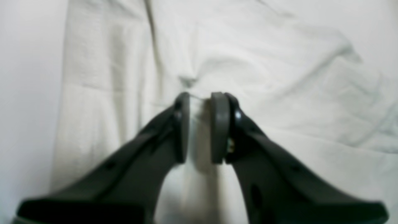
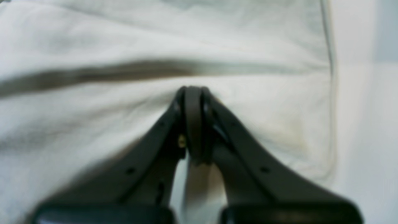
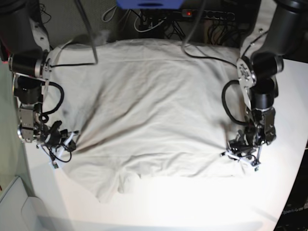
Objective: Layout the t-shirt on the table in an organized manner, then fold the t-shirt properly
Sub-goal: 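Grasp the shirt's side seams with both grippers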
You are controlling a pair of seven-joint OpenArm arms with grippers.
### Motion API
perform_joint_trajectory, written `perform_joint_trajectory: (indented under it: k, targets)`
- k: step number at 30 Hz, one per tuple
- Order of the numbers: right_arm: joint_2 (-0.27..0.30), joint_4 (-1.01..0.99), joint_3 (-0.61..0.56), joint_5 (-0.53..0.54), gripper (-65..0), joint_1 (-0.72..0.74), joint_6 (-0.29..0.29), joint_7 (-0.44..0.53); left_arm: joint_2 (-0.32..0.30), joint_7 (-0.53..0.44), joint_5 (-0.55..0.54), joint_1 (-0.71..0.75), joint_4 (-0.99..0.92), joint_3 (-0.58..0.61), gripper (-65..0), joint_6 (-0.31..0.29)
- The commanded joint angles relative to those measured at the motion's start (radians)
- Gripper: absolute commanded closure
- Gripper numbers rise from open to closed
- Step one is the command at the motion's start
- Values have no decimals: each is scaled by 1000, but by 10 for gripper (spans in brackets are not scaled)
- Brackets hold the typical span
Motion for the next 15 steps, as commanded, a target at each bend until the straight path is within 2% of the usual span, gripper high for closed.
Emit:
perform_joint_trajectory:
  k: [1, 3, 6, 10, 12, 15]
  targets:
    - [6, -1, -16, -2, 0, 48, -3, 12, -27, -4, 16, -37, -4, -2, -125, 11]
    - [3, -10, -43, -2, 0, 68, -7, 29, -35, -7, 21, -76, -24, -2, -125, 11]
    - [0, -9, -84, -1, 0, 92, -44, 41, -73, -1, 18, -103, -24, -4, -125, 11]
    - [0, -7, -104, 2, 0, 126, -45, 33, -104, 3, 18, -116, -16, -4, -125, 11]
    - [1, -7, -104, 2, 0, 143, -44, 30, -119, 42, 16, -115, -1, -5, -125, 10]
    - [24, 5, -105, 2, 0, 148, -39, -10, -124, 161, 16, -109, 83, -5, -125, 4]
